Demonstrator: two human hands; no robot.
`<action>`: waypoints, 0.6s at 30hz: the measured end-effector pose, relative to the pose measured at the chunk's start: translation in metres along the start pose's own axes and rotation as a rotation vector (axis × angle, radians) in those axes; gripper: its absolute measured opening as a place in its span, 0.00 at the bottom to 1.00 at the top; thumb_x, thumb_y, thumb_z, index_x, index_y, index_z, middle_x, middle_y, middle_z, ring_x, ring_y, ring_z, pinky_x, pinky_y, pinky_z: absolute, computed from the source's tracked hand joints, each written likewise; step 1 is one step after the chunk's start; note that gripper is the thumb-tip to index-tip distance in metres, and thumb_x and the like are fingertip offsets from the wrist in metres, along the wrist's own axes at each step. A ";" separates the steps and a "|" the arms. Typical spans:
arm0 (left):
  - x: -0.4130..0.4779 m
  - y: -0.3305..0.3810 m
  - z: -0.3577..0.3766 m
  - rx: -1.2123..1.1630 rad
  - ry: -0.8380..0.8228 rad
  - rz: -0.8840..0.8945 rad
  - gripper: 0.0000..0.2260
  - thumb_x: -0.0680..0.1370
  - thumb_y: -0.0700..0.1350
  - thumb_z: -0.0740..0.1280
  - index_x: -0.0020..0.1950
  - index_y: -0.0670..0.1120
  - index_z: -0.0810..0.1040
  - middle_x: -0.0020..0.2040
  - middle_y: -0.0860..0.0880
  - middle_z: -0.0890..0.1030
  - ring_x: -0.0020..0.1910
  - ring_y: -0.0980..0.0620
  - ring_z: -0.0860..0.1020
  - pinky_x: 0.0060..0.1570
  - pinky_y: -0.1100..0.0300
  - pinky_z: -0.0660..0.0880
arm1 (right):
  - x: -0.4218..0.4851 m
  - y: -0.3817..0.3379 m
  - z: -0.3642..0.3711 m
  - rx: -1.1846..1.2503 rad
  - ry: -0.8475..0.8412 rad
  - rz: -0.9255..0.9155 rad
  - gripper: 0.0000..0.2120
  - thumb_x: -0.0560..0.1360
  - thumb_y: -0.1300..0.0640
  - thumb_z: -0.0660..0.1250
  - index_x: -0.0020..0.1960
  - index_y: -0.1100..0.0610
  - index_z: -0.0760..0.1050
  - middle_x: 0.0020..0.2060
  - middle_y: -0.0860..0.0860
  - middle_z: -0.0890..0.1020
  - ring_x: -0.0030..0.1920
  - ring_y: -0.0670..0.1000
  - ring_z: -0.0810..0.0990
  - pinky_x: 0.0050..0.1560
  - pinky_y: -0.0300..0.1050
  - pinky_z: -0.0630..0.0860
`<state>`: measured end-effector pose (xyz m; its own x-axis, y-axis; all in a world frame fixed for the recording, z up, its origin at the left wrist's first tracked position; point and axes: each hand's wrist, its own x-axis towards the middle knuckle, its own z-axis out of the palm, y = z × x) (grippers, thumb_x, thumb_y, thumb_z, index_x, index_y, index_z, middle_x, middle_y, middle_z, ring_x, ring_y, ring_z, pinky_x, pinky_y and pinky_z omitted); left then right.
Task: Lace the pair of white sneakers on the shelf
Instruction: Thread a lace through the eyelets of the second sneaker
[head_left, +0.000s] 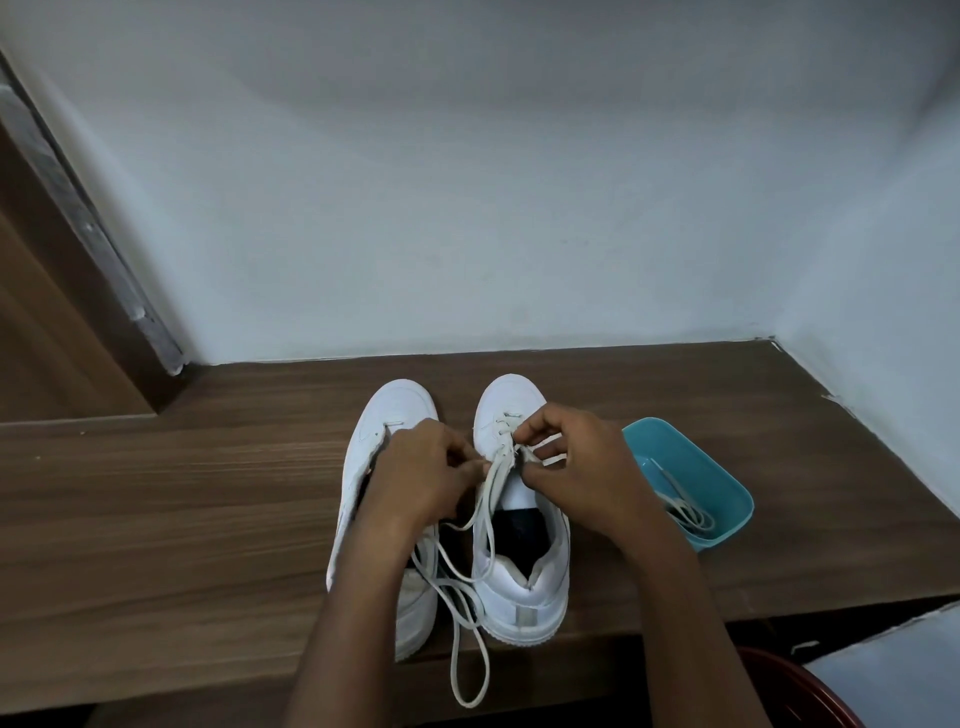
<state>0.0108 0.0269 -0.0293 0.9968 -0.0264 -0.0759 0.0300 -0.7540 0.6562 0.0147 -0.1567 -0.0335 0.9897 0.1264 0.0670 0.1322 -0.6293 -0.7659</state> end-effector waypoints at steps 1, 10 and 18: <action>0.001 0.000 0.005 0.006 0.005 0.000 0.05 0.76 0.51 0.72 0.43 0.51 0.86 0.36 0.56 0.83 0.33 0.59 0.78 0.38 0.62 0.74 | 0.000 0.001 0.000 0.002 0.001 0.000 0.11 0.70 0.61 0.74 0.49 0.49 0.81 0.45 0.41 0.83 0.45 0.42 0.82 0.49 0.44 0.82; -0.003 0.014 0.014 0.142 0.163 -0.044 0.08 0.72 0.53 0.70 0.35 0.51 0.79 0.33 0.54 0.80 0.36 0.52 0.79 0.35 0.59 0.74 | 0.000 -0.001 0.002 -0.017 0.012 -0.018 0.10 0.70 0.61 0.73 0.48 0.49 0.81 0.44 0.41 0.82 0.42 0.41 0.81 0.45 0.39 0.80; -0.007 0.015 -0.016 -0.623 0.041 -0.152 0.05 0.82 0.43 0.63 0.51 0.43 0.77 0.30 0.48 0.79 0.29 0.56 0.78 0.33 0.65 0.73 | 0.001 0.004 -0.001 -0.007 0.011 -0.034 0.09 0.72 0.60 0.73 0.49 0.48 0.81 0.43 0.40 0.82 0.43 0.39 0.81 0.44 0.37 0.80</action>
<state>0.0055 0.0267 -0.0072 0.9796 0.0851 -0.1821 0.1969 -0.2244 0.9544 0.0158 -0.1593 -0.0358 0.9852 0.1391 0.1004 0.1663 -0.6298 -0.7587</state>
